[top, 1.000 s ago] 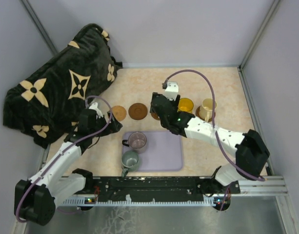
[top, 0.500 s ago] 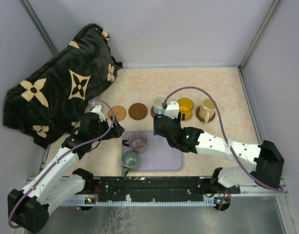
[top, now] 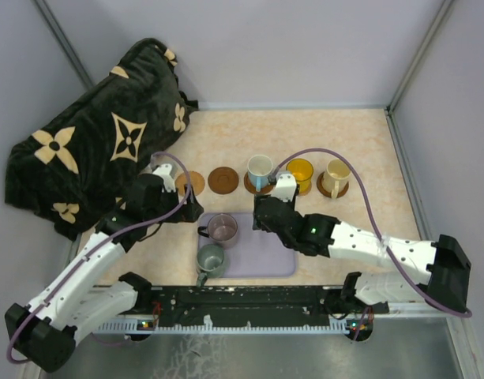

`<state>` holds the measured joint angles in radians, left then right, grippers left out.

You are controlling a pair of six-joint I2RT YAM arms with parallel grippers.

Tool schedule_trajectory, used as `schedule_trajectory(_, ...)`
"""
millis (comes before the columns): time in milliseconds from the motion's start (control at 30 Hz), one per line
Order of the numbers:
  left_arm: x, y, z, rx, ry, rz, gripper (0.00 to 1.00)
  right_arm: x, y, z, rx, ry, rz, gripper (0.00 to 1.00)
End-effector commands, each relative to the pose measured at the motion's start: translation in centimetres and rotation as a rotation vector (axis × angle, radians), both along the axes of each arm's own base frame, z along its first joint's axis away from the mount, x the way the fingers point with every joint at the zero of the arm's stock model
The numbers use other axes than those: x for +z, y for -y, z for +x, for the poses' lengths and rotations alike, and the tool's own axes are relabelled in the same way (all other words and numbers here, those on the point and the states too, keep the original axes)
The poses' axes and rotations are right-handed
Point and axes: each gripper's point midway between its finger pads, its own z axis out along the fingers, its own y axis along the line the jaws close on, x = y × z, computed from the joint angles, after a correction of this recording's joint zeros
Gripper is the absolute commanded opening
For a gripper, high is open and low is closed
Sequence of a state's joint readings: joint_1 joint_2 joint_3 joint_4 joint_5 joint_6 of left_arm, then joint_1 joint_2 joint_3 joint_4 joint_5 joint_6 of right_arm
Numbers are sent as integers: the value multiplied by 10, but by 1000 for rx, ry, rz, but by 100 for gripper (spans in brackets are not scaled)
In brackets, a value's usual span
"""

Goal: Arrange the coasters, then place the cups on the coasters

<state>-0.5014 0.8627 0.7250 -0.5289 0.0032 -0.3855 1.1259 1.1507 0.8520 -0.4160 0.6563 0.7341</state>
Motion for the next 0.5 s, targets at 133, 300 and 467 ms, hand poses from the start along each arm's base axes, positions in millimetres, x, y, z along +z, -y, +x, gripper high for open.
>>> schedule_trajectory(133, 23, 5, 12, -166, 84, 132, 99, 9, -8, -11, 44, -1, 63, 61)
schedule_trajectory(300, 42, 8, 29, -302, 173, 251, 100, 10, -1, -11, 39, 13, 68, 61)
schedule_trajectory(467, 31, 11, 35, -389, 151, 324, 100, 13, 3, -11, 45, 35, 67, 62)
